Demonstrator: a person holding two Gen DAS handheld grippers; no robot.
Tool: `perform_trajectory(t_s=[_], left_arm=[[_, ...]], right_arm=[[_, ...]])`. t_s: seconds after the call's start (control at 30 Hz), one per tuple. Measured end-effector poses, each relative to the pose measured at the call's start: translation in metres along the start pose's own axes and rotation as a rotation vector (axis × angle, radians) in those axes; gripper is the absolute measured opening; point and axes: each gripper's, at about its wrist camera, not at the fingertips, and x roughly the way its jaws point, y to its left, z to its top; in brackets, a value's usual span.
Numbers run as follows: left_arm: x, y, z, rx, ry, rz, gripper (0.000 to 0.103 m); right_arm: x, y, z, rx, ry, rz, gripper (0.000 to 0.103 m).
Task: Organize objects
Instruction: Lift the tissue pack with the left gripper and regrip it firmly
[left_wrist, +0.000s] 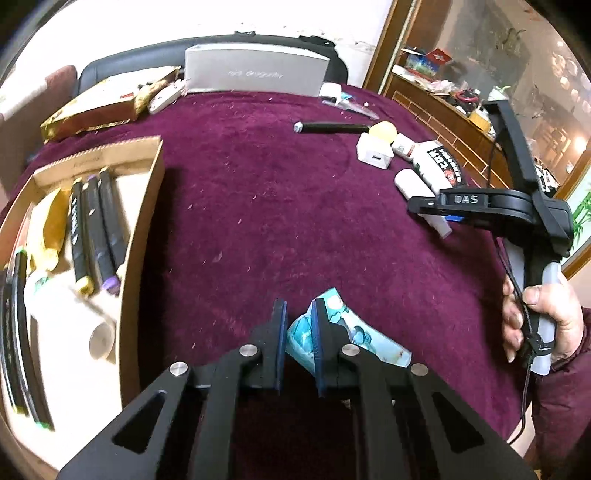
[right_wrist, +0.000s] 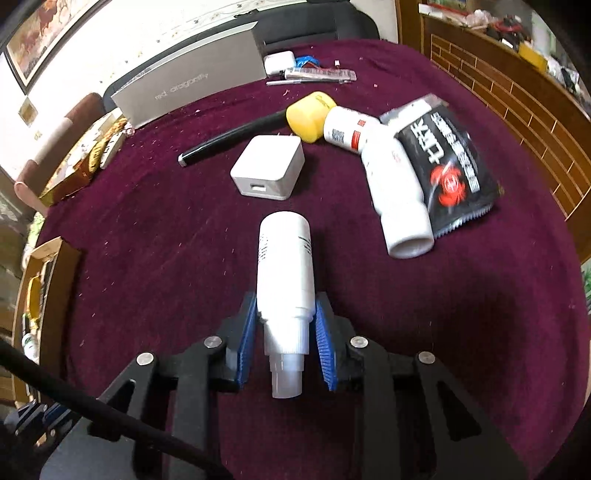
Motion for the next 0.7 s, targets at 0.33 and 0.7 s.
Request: perform_trajectory(t_s=[0.33, 0.7], left_arm=[[-0.013, 0.025, -0.023, -0.278, 0.083, -0.035, 0.049], [0.038, -0.042, 0.011, -0.057, 0.067, 0.156, 0.079]], right_arm=[[-0.004, 0.004, -0.012, -0.033, -0.011, 0.014, 0.027], [-0.004, -0.002, -0.012, 0.001, -0.024, 0.072, 0.028]])
